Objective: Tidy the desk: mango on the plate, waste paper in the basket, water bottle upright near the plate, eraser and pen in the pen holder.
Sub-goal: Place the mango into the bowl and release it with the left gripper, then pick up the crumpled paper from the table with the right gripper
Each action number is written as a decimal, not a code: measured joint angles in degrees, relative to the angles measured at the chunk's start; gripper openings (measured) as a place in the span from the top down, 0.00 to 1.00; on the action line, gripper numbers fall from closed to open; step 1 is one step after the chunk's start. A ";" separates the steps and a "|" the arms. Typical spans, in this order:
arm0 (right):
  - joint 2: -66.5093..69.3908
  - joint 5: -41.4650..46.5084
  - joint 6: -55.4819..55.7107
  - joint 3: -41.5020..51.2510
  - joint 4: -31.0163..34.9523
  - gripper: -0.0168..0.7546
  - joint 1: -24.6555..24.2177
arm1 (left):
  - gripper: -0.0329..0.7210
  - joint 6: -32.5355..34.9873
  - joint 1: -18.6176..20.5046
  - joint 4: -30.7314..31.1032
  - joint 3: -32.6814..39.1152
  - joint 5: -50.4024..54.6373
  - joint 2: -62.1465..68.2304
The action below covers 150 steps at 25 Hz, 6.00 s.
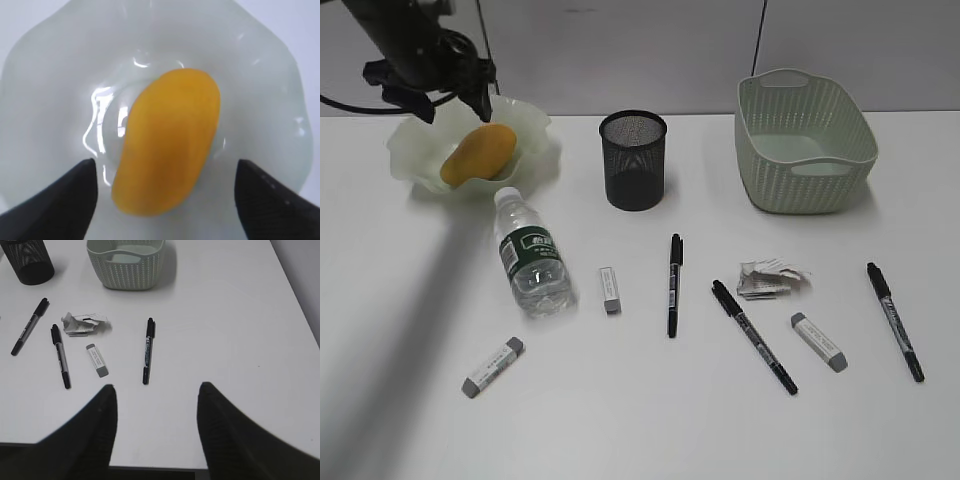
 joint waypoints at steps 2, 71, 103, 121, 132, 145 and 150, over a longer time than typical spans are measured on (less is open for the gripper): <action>0.00 0.00 0.00 0.00 0.00 0.44 0.00 | 0.10 0.00 0.00 0.00 -3.60 6.14 0.00; 0.00 0.00 0.00 0.00 0.00 0.44 0.00 | 0.25 1.26 6.28 -11.13 77.24 11.10 -112.37; -0.05 0.00 0.00 0.00 0.05 0.44 0.00 | 0.31 5.26 7.45 0.46 90.41 4.45 -133.96; -0.05 0.00 0.00 0.00 0.05 0.44 0.00 | 0.31 6.03 7.80 -0.11 92.86 2.37 -134.03; -0.05 0.00 0.00 0.00 0.05 0.44 0.00 | 0.31 6.03 7.80 -0.25 92.93 2.32 -134.03; -0.05 0.00 0.00 0.00 -0.03 0.44 0.00 | 0.31 6.03 7.80 0.81 92.93 2.21 -134.03; 0.37 -0.30 -0.05 -0.76 0.08 0.44 0.00 | 0.31 6.03 7.80 0.81 92.93 2.21 -134.03</action>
